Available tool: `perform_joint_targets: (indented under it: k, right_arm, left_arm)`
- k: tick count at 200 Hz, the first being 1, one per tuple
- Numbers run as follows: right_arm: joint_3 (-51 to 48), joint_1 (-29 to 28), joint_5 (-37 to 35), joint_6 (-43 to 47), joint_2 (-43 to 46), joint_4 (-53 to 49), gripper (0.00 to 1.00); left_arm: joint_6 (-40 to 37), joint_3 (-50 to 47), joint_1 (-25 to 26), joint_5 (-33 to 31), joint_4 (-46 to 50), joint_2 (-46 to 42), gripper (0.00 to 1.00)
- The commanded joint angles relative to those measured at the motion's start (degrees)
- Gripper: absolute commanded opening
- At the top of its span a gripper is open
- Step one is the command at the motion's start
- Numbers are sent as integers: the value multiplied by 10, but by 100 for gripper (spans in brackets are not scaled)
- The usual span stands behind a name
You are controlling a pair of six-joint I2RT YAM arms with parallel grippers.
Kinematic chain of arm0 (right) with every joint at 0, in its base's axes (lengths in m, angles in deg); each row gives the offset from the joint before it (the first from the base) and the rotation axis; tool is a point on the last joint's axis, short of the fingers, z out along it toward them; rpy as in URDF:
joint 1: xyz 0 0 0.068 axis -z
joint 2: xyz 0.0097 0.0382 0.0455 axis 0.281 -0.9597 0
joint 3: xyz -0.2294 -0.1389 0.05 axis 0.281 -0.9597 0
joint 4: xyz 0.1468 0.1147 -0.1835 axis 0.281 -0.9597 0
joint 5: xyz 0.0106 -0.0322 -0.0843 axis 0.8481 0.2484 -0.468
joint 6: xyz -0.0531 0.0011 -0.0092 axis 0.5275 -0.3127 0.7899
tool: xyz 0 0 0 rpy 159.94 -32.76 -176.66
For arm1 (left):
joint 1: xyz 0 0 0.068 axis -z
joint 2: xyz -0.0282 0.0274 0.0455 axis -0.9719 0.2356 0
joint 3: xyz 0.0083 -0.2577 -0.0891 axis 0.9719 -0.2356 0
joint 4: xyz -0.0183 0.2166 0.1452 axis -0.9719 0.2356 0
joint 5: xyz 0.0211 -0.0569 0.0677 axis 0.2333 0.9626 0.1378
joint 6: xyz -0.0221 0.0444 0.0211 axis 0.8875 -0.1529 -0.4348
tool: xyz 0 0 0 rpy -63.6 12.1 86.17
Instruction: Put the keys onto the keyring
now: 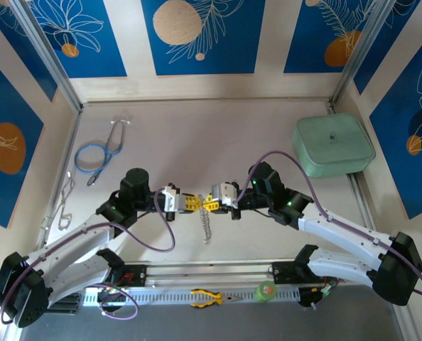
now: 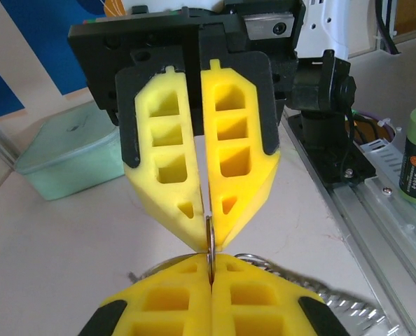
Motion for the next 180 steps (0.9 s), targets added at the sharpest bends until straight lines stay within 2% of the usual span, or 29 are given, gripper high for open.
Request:
perform_joint_targets:
  k: [1, 16, 39, 64, 90, 133, 148, 164, 180]
  right_arm:
    - [9, -4, 2, 12, -2, -3, 1]
    - [14, -6, -9, 24, -2, -18, 0]
    - [28, -20, -35, 59, -3, -54, 0]
    - [51, -33, -65, 90, -14, -100, 0]
    - [67, -43, -76, 99, -20, -118, 0]
    - [78, -53, -69, 95, -29, -120, 0]
    - [70, -52, -78, 89, -26, -117, 0]
    - [47, -34, -78, 73, -10, -100, 14]
    - [19, -4, -54, 52, 16, -85, 17]
  left_arm:
    - [-5, 14, 7, 18, -22, 0, 0]
    - [0, 14, 8, 6, -21, -1, 5]
    - [-3, 16, 7, -14, -4, -4, 20]
    - [-20, 28, 9, -24, 34, -3, 25]
    - [-37, 36, 12, -28, 62, -2, 19]
    - [-51, 40, 15, -33, 79, -1, 1]
    - [-63, 41, 17, -37, 82, -6, 0]
    - [-92, 36, 24, -65, 84, -20, 0]
    - [-141, 28, 36, -101, 87, -39, 0]
